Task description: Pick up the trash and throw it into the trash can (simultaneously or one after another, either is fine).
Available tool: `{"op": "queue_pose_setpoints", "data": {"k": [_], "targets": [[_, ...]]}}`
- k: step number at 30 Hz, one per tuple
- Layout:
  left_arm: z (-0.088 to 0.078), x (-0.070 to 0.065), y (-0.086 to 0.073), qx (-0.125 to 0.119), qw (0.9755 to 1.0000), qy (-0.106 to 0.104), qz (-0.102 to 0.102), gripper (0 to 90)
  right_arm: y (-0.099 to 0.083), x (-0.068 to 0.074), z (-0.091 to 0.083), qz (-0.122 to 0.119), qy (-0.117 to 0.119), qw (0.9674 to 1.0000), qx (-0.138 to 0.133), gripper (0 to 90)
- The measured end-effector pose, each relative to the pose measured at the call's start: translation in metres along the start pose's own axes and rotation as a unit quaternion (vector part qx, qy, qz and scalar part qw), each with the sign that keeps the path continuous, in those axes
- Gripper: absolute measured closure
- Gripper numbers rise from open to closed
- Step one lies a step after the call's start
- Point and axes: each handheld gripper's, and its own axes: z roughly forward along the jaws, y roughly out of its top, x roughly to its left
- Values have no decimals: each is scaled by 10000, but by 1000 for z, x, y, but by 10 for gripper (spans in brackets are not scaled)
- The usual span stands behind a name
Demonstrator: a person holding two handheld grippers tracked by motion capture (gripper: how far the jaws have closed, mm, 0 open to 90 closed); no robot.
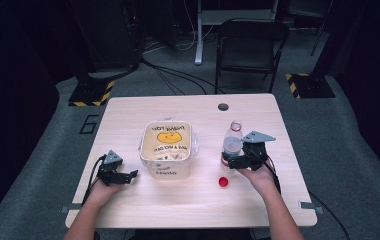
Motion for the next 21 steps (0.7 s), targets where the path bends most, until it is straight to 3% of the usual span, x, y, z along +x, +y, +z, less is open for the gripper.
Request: {"op": "queue_pose_setpoints", "data": {"k": [7, 12, 13, 15, 21], "targets": [[0, 0, 0, 8, 10000, -2, 0, 131, 5, -2, 1, 41, -50, 9999, -85, 107], [0, -1, -1, -37, 10000, 12, -38, 131, 6, -5, 0, 34, 73, 9999, -102, 161], [0, -1, -1, -40, 10000, 13, -39, 131, 7, -4, 0, -59, 106, 9999, -70, 229], [0, -1, -1, -38, 10000, 12, -38, 131, 7, -4, -1, -150, 149, 9998, -53, 252], [-1, 0, 0, 42, 10000, -16, 2, 131, 10, -1, -1, -283, 160, 9995, 18, 259]]}}
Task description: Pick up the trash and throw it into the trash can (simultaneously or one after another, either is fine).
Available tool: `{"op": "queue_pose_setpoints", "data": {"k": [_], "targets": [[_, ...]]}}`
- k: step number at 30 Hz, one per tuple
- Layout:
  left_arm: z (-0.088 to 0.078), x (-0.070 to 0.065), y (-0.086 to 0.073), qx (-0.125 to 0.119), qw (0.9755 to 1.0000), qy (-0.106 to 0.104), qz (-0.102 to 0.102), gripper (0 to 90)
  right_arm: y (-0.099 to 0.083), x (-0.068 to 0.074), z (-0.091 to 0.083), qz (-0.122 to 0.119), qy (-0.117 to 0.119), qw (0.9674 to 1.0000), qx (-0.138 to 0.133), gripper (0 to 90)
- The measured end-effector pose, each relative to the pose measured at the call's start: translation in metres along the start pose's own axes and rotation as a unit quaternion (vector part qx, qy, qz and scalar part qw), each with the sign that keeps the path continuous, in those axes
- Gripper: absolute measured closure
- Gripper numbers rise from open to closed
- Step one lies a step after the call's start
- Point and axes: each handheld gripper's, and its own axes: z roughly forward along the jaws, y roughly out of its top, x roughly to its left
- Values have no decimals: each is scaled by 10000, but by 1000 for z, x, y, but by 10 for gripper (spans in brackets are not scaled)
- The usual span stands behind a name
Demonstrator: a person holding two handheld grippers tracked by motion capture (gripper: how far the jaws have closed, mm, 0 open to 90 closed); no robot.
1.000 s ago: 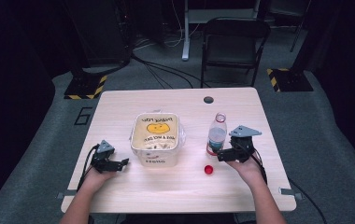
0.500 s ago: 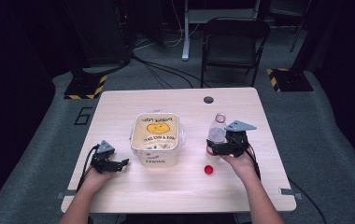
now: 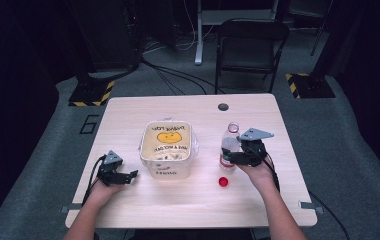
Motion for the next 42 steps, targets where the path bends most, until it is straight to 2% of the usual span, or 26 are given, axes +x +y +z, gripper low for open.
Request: {"op": "queue_pose_setpoints", "data": {"k": [3, 6, 16, 18, 21, 27, 28, 31, 36, 42], "targets": [[1, 0, 0, -73, 10000, 12, -3, 131, 0, 0, 0, -9, 29, 10000, 15, 260], [1, 0, 1, -22, 10000, -14, 30, 131, 0, 0, -1, -7, 21, 10000, 25, 260], [9, 3, 8, -20, 10000, 60, -12, 131, 8, 1, -14, 19, -80, 9998, -155, 261], [10, 3, 9, 0, 10000, 42, -22, 131, 17, 1, -20, 87, -81, 9997, -230, 261], [10, 4, 9, 0, 10000, 46, -12, 132, 22, 1, -23, 96, -95, 9996, -240, 261], [13, 7, 12, -33, 10000, 33, -3, 131, 45, 6, -32, 106, -140, 9996, -235, 261], [14, 7, 12, -32, 10000, 21, -60, 131, 45, 6, -32, 106, -140, 9996, -235, 261], [14, 9, 13, -19, 10000, 32, -2, 131, 55, 12, -35, 40, -169, 9997, -198, 261], [15, 10, 13, -101, 9999, -5, -20, 130, 73, 20, -35, -48, -179, 9997, -163, 262], [15, 11, 13, -79, 10000, 2, 15, 129, 85, 26, -35, -77, -193, 9997, -125, 261]]}}
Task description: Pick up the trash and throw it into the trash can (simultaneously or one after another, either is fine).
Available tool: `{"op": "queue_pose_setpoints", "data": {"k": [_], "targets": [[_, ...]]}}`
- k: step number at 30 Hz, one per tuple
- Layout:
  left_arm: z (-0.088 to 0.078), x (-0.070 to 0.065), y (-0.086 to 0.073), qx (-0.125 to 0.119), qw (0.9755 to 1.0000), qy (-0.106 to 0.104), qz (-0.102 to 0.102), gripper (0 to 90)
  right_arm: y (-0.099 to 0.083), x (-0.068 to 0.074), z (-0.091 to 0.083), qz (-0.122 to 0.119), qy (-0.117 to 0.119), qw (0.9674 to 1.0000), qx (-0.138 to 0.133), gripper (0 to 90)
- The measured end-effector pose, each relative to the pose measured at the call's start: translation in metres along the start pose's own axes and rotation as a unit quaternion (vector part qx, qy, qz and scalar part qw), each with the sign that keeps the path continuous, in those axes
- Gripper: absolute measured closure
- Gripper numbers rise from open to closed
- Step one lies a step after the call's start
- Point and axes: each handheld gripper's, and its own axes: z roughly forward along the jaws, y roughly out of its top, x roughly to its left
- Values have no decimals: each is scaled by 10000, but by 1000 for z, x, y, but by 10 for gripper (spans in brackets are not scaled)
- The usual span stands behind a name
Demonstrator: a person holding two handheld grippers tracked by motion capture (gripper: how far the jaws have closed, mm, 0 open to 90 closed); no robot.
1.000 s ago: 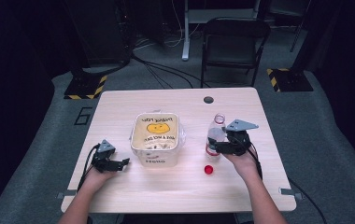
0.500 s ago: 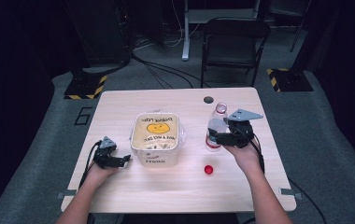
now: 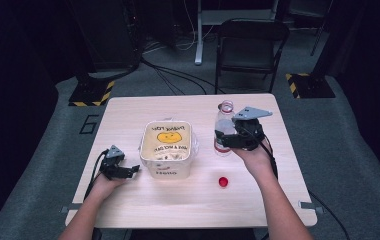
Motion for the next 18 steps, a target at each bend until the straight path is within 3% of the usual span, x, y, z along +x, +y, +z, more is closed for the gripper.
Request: {"op": "queue_pose_setpoints", "data": {"k": [5, 18], "targets": [[-1, 0, 0, 49, 10000, -23, 8, 130, 13, 4, 0, -117, 29, 9999, -27, 262], [-1, 1, 0, 57, 10000, -51, 34, 129, 42, 3, -11, -145, 95, 9997, -176, 262]]}}
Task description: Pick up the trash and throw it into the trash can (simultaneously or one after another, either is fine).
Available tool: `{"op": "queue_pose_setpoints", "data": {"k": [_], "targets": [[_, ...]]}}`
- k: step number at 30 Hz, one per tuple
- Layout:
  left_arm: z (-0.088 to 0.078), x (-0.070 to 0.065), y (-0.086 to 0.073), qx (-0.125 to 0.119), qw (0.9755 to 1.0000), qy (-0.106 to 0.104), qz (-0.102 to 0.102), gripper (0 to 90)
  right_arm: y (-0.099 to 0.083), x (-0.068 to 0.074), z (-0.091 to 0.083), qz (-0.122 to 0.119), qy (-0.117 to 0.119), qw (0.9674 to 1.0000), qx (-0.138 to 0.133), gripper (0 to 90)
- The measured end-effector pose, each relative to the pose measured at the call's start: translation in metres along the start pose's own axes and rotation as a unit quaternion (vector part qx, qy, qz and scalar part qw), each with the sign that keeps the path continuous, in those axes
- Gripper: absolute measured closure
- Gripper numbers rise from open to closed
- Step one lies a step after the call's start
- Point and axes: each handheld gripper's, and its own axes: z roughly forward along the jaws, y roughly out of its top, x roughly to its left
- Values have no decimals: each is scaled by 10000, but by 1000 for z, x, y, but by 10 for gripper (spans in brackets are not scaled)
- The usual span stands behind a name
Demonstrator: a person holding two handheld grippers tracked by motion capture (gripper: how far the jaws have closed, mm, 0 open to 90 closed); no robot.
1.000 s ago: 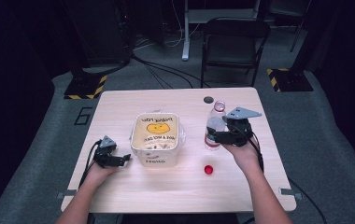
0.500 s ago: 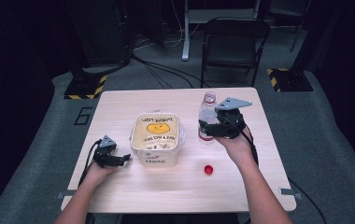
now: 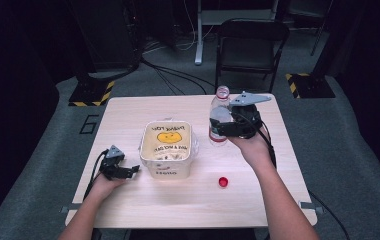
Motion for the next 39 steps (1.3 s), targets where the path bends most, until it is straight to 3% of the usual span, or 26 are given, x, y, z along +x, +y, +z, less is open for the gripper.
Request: {"op": "queue_pose_setpoints", "data": {"k": [9, 16, 24, 39], "targets": [[0, 0, 0, 10, 10000, -3, -5, 129, 14, 0, -4, 28, 55, 9999, -107, 262], [0, 0, 0, 3, 10000, -2, 6, 129, 29, 6, -1, -94, 148, 9997, -172, 262], [0, 0, 0, -7, 10000, -18, -42, 130, 45, 15, 9, -114, 344, 9989, -287, 262], [0, 0, 0, -26, 10000, -14, -30, 130, 55, 26, 29, -201, 499, 9980, -325, 262]]}}
